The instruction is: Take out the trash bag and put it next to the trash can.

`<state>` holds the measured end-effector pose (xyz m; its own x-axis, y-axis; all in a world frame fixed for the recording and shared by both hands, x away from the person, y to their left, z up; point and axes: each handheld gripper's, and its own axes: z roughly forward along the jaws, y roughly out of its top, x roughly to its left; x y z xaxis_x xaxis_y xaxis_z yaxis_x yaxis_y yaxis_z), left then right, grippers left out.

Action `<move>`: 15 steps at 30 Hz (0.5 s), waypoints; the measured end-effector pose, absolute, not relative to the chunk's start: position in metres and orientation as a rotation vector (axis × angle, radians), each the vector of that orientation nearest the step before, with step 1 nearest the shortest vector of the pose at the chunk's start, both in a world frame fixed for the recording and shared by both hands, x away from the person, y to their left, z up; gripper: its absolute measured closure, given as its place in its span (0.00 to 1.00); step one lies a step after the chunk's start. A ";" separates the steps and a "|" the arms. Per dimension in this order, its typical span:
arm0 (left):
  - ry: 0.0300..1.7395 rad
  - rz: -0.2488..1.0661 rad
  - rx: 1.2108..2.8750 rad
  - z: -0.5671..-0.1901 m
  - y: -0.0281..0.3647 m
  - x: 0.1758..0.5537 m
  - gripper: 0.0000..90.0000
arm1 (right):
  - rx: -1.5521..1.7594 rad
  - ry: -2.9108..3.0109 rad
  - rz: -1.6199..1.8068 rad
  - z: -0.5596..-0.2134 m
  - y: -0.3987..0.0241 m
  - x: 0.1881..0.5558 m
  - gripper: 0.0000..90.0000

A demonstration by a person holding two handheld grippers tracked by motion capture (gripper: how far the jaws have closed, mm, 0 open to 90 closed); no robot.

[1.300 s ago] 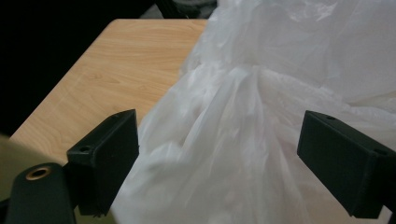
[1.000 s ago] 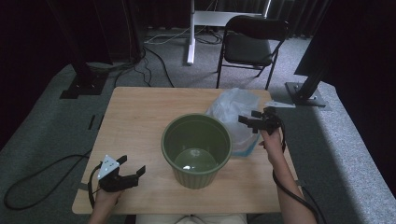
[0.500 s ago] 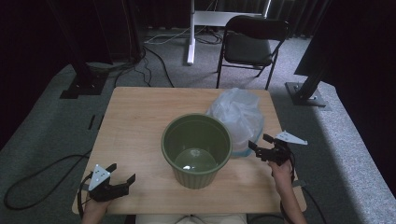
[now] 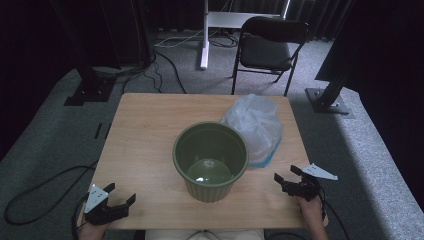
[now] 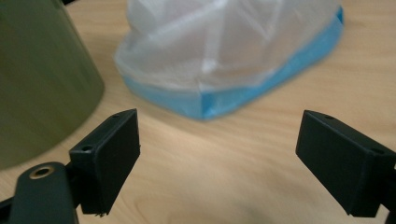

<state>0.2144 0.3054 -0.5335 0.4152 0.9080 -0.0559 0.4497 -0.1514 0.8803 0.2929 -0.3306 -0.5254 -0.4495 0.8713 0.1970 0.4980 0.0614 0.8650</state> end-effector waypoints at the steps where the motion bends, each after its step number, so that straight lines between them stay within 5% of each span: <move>1: 1.182 0.640 1.756 -0.534 0.307 0.213 0.11 | 1.376 1.970 1.345 -0.527 -0.333 0.290 0.14; 15: 1.193 0.616 1.745 -0.539 0.305 0.210 0.11 | 1.440 1.956 1.384 -0.544 -0.346 0.277 0.14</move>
